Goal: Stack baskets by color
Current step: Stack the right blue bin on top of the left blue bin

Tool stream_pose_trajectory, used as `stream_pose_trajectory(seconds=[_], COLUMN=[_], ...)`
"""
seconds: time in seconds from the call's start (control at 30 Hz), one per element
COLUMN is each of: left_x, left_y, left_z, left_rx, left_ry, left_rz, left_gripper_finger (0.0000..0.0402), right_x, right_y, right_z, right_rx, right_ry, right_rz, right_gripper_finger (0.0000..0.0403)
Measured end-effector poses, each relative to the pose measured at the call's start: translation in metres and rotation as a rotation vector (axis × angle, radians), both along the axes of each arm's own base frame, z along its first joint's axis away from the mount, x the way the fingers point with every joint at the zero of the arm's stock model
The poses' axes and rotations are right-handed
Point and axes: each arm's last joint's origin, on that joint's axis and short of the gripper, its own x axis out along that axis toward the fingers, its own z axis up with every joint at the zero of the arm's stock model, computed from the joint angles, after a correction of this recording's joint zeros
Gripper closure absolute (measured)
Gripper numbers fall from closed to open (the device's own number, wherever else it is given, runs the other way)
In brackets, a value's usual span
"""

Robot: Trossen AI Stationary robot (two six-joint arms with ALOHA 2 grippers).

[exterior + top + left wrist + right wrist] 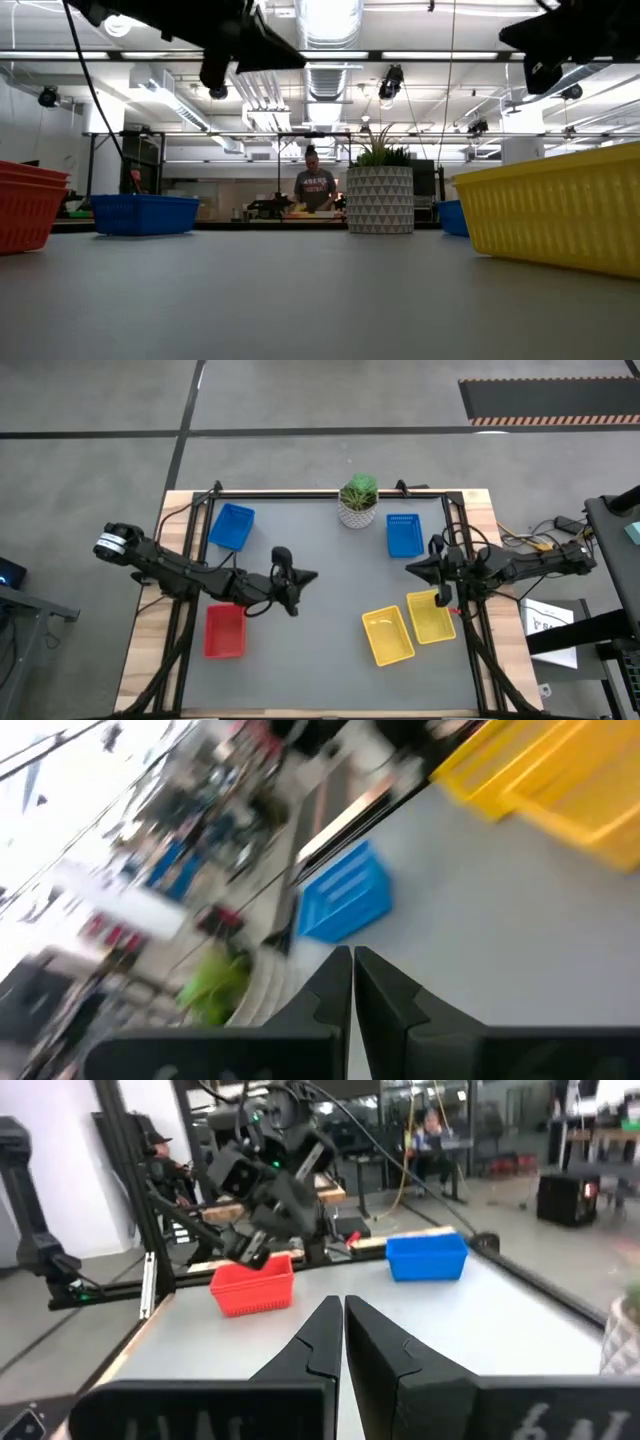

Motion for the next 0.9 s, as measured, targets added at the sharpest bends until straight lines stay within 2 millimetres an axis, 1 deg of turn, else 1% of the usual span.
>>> stream_pose_trajectory(seconds=[0.1, 0.17, 0.27, 0.47, 0.6, 0.67, 0.77, 0.9], left_x=[-0.002, -0.003, -0.003, -0.003, -0.003, -0.003, -0.002, -0.002], left_y=[0.003, 0.003, 0.002, 0.001, 0.001, 0.001, 0.0, 0.0], left_z=[-0.005, -0.006, -0.006, -0.005, -0.004, -0.001, 0.011, 0.027], left_rx=[0.014, 0.015, 0.014, 0.012, 0.015, 0.042, 0.1, 0.184], left_ry=[0.013, 0.017, 0.014, 0.012, 0.01, 0.007, -0.033, -0.113], left_rz=[0.054, 0.053, 0.05, 0.047, 0.046, 0.041, 0.031, 0.025], left_gripper_finger=[0.0401, 0.0401, 0.0401, 0.0401, 0.0401, 0.0401, 0.0401, 0.0401], right_x=[0.008, 0.01, 0.008, -0.004, -0.002, 0.005, 0.014, 0.024], right_y=[0.001, 0.0, -0.002, -0.007, -0.009, -0.009, -0.011, -0.012], right_z=[-0.005, -0.003, 0.003, 0.015, 0.015, 0.015, 0.019, 0.025], right_rx=[0.044, 0.091, 0.172, 0.335, 0.376, 0.367, 0.357, 0.338], right_ry=[0.102, 0.181, 0.326, 0.615, 0.794, 0.853, 0.875, 0.917], right_rz=[-0.023, -0.056, -0.165, -0.398, -0.515, -0.543, -0.561, -0.525], right_gripper_finger=[0.0394, 0.0394, 0.0394, 0.0394, 0.0394, 0.0394, 0.0394, 0.0394])
